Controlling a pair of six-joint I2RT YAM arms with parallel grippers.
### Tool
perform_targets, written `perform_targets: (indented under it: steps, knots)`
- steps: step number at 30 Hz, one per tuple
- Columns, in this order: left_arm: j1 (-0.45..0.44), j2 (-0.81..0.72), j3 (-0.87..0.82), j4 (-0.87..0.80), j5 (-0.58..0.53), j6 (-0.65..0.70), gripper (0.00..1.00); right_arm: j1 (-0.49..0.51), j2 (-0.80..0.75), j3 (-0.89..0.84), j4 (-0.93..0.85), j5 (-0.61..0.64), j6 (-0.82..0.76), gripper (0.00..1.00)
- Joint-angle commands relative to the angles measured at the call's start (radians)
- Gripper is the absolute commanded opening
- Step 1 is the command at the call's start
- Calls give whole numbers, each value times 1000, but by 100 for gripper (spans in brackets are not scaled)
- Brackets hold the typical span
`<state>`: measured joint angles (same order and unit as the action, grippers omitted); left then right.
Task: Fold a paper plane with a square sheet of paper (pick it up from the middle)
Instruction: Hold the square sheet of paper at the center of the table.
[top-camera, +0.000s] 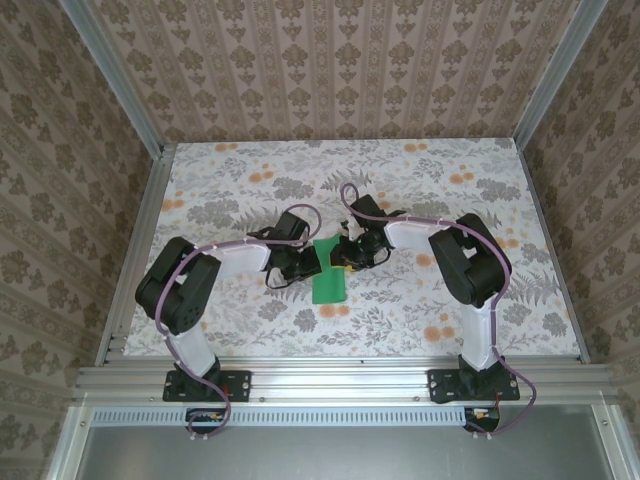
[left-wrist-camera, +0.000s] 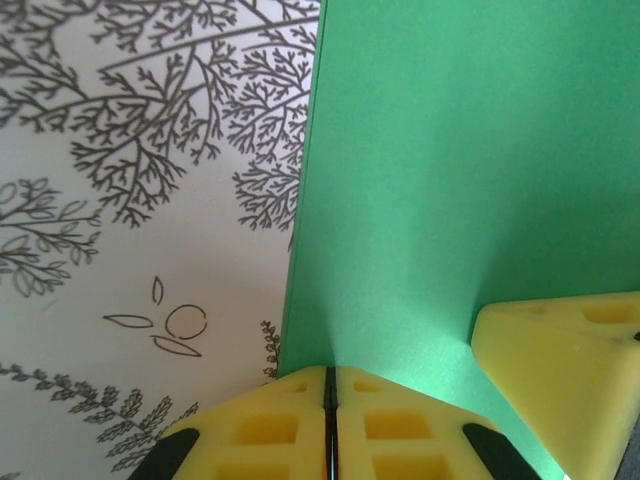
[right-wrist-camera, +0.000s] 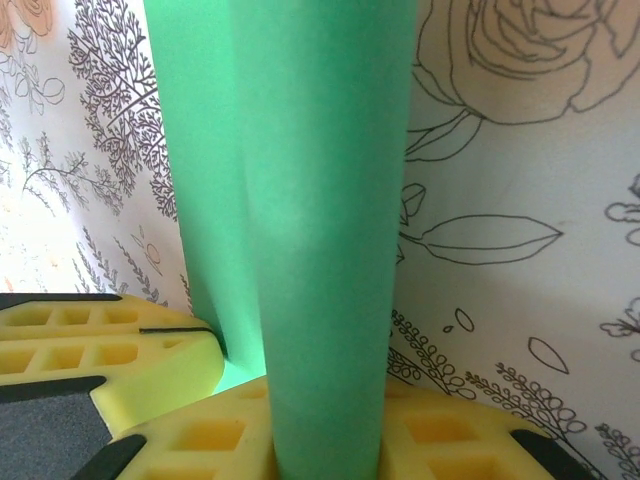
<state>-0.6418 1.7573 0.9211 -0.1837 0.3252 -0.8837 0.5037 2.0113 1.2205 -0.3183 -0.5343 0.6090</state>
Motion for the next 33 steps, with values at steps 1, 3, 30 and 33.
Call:
perform_targets:
  steps: [1,3,30,33]
  knots:
    - [-2,-3,20,-61,-27,32,12,-5,82,-10,-91,154,15,26]
    - [-2,-10,22,-48,-17,31,13,-5,91,-9,-99,161,22,26]
    - [-2,-135,-24,32,-18,0,20,-5,138,1,-142,189,37,27]
    - [-1,-131,-30,32,-19,-4,21,-7,144,-1,-143,194,44,27]
